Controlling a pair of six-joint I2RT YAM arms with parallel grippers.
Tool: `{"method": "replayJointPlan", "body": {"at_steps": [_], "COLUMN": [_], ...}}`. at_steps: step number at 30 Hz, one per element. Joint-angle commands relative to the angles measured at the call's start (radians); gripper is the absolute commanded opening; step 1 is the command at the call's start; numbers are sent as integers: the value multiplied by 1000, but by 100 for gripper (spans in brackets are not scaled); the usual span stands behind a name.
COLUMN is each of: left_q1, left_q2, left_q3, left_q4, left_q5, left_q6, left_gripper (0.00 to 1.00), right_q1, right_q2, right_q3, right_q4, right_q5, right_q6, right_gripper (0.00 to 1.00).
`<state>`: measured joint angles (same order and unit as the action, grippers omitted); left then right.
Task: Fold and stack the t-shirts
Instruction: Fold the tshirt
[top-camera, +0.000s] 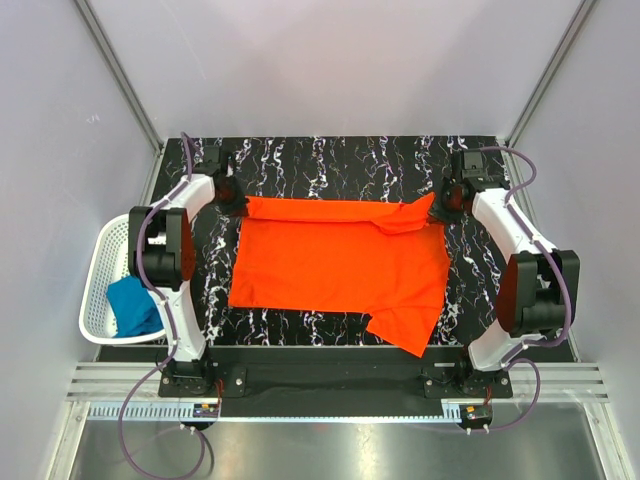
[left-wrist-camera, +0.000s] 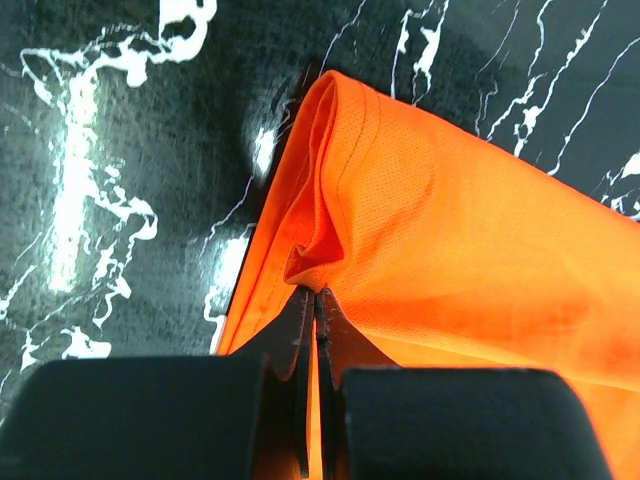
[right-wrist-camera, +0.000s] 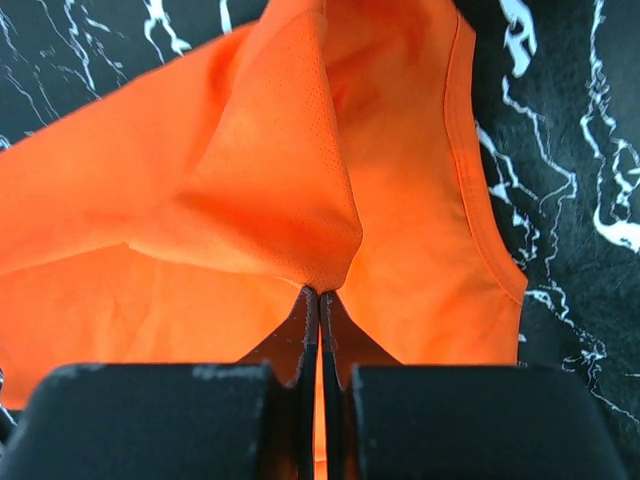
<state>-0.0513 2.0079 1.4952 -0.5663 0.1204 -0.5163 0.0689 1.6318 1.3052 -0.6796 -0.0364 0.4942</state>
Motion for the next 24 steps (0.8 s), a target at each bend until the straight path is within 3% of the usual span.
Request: {"method": "replayJointPlan", "body": {"at_steps": [1, 24], "left_q1": [2, 4], "left_q2": [-52, -9], "left_q3": [-18, -53], "left_q4": [-24, -38], "left_q5": [5, -13], "left_q6": [24, 36], "left_gripper": [0, 0], "right_q1": [-9, -27], "right_q2": [-35, -6], "right_q3": [-20, -87], "right_q4": [-11, -11], "right_q5": [-17, -60], "right_q6": [-11, -6], "right_gripper": [0, 0]}}
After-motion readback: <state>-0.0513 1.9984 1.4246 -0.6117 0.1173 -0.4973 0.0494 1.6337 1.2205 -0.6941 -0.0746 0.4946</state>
